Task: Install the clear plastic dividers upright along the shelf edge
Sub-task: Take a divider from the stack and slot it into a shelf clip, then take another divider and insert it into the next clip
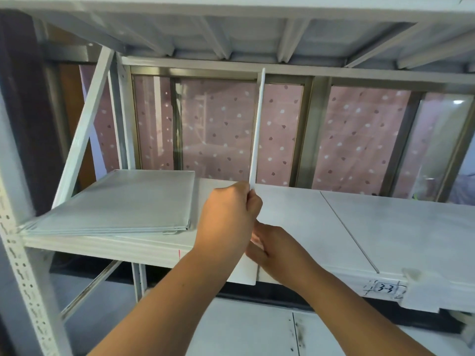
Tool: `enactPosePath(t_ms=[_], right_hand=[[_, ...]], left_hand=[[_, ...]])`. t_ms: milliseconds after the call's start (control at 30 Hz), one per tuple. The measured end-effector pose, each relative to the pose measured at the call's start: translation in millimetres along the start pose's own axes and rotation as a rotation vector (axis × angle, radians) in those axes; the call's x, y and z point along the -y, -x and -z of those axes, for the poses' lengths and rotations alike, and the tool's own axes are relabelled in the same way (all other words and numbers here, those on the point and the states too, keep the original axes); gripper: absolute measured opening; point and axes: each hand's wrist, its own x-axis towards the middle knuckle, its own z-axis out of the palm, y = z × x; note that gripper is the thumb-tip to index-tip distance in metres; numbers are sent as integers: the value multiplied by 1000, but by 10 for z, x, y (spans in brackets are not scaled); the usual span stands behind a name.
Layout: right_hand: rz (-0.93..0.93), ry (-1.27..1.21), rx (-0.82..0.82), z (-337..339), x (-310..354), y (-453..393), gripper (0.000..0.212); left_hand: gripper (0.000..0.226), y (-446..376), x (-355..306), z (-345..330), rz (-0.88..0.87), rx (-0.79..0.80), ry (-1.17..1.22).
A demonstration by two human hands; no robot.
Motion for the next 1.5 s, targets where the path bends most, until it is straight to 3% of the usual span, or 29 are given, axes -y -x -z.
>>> enactPosePath(t_ms=[233,367,567,700,800,867,1000,1267,1400,1500], right_hand=[[65,160,-122,-119,-29,-8,47],[48,213,-203,-204,-24,22,45],[10,103,-306,-156,76,86,68],[6,249,-612,-87,152,212,68],[154,352,-885,-118,276,305,44],[298,364,-925,-130,449,265,35],[388,373,-676,-165,981,23,30],[216,400,-81,-522,1562,-1097,45],[112,348,135,-706,1565,-1567,64],[-3,295,207,-830,1356,-1640,93]], left_hand=[[50,46,6,-3,20,31,-60],[43,54,25,-15,42,47,-31],[45,86,5,26,99,142,-132],[35,67,53,139,72,219,-141],[57,-4,221,399,82,182,-106],[65,-66,455,604,148,134,-133],[68,-96,1068,940,361,74,-317],[74,28,1846,1457,720,101,-508],[72,85,2036,1662,785,36,-490],[71,175,2075,1676,789,27,-375]])
